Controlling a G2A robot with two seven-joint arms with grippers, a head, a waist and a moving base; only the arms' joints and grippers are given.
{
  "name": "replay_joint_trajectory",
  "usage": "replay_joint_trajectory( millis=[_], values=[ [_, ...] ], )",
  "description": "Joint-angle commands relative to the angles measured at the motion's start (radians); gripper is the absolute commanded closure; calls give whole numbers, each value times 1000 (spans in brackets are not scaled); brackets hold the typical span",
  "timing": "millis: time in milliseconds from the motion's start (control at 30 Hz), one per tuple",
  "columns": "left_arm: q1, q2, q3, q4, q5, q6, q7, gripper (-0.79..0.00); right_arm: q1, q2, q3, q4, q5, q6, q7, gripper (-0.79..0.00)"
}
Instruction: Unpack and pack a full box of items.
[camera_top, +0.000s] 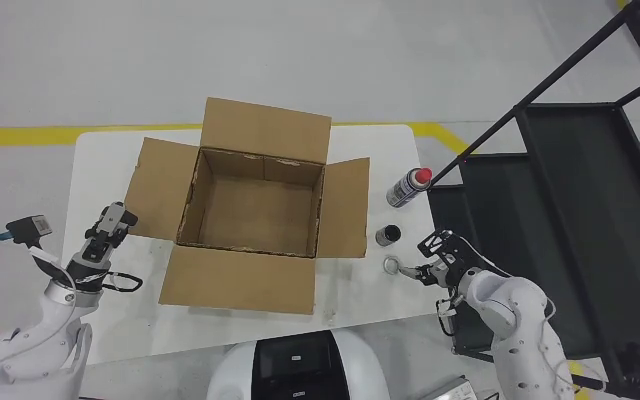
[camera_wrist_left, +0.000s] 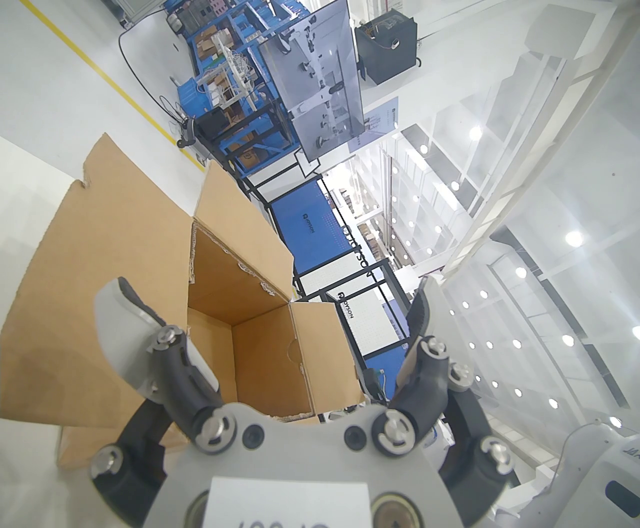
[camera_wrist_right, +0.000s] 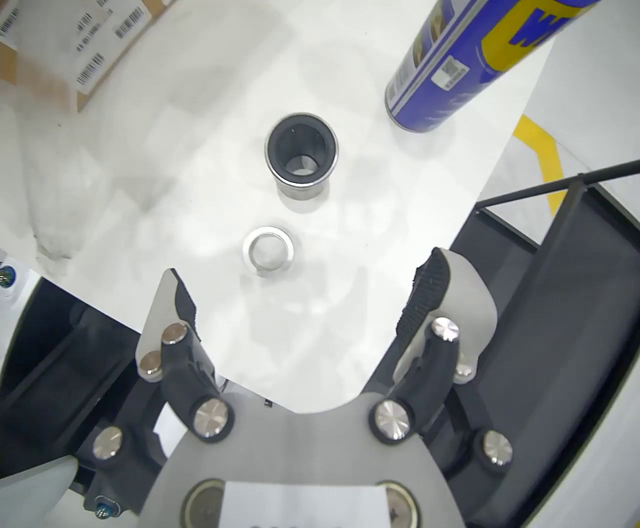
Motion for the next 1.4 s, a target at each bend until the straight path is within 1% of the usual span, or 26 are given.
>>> replay_joint_trajectory(
  millis=[0,67,100,767,800,867,933,1033,1067,1133,1200,1233,1333,1367],
  values=[
    [0,0,0,0,0,0,0,-785,12,5,1,17,40,-35,0,-785],
    [0,0,0,0,0,0,0,-785,19,10,0,31,56,-65,27,-785],
    [0,0,0,0,0,0,0,-785,24,13,2,30,46,-64,44,-785],
    [0,0,0,0,0,0,0,-785,23,15,-11,41,38,-63,37,-785],
    [0,0,0,0,0,0,0,-785,27,18,-16,50,21,-62,42,-785],
    [0,0,0,0,0,0,0,-785,43,20,-31,78,2,-46,48,-745],
    [0,0,0,0,0,0,0,-785,63,23,-45,110,-21,-20,55,-785],
    [0,0,0,0,0,0,0,-785,87,25,-67,146,-38,8,54,-785],
    [0,0,0,0,0,0,0,-785,93,26,-73,153,-41,15,54,-763],
    [0,0,0,0,0,0,0,-785,98,29,-80,161,-42,20,49,-585],
    [0,0,0,0,0,0,0,-785,102,31,-83,167,-44,25,47,-437],
    [0,0,0,0,0,0,0,-785,104,33,-83,172,-43,29,46,-388],
    [0,0,0,0,0,0,0,-785,112,37,-91,187,-42,36,47,-363],
    [0,0,0,0,0,0,0,-785,115,38,-96,194,-45,40,49,-366]
  ],
)
